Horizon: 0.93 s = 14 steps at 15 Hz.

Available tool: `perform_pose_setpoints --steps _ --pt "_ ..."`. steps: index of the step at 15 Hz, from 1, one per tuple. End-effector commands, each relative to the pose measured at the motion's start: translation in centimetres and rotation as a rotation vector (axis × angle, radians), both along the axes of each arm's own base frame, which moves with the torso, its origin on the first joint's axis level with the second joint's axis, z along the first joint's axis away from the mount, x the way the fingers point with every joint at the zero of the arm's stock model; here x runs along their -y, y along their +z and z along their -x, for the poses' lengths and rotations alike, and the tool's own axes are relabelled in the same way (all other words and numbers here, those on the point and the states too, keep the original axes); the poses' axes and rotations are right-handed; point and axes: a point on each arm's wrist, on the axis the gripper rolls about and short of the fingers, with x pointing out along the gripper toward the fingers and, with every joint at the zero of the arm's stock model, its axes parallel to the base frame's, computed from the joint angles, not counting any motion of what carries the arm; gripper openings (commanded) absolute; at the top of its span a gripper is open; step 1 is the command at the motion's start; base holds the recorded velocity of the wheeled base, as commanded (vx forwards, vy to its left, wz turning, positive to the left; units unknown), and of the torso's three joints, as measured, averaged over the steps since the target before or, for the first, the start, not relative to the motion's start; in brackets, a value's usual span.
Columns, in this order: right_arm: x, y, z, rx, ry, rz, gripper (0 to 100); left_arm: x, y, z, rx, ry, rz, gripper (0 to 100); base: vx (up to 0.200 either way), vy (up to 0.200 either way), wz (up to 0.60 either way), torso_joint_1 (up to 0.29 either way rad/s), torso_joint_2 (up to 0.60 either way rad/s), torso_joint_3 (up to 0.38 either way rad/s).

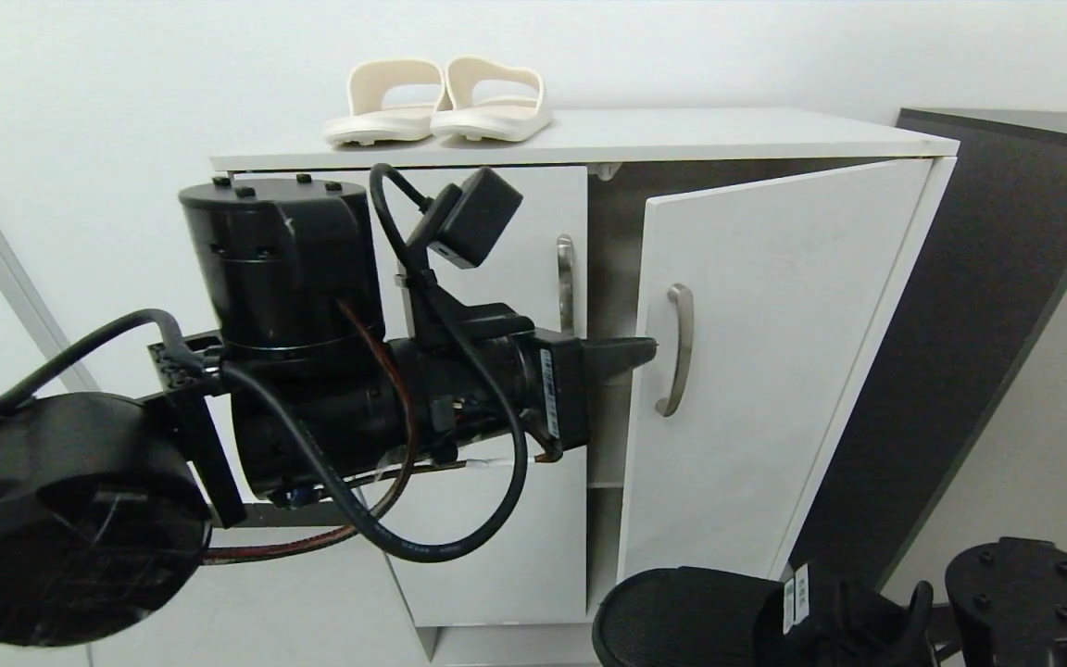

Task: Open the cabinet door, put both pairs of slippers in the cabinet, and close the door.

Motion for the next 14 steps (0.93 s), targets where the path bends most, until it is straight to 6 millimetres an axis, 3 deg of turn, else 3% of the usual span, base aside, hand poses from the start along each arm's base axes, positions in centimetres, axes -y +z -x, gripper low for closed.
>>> perform_pose_setpoints --steps 1,3,6,8,11,14 --pt "0.0 0.0 0.1 0.002 0.005 0.0 0 -1.4 0.7 -0.1 0.016 0.037 0.016 0 0.0 0.0 0.0 0.0 0.0 0.0" --pt "-0.1 0.0 0.2 0.004 0.008 -0.001 0 -1.8 0.3 -1.3 0.004 0.058 0.01 0 0.0 0.0 0.0 0.0 0.0 0.0" --pt "-0.1 0.0 0.3 0.003 0.012 0.001 0 -0.6 -0.3 -3.0 -0.01 0.05 0.011 0 0.0 0.0 0.0 0.0 0.0 0.0" --pt "-0.1 0.0 0.3 0.003 0.01 0.002 0 0.9 -0.8 -5.0 -0.016 0.052 0.049 0 0.0 0.0 0.0 0.0 0.0 0.0" --pt "-0.1 0.0 0.3 0.002 0.01 0.004 0 1.5 -1.5 -7.6 -0.003 0.086 0.072 0 0.0 0.0 0.0 0.0 0.0 0.0" --pt "-0.2 -0.1 0.4 -0.002 0.015 0.009 0 1.5 -1.5 -7.7 -0.028 0.09 0.089 0 -0.133 0.0 0.0 0.002 0.01 0.003"
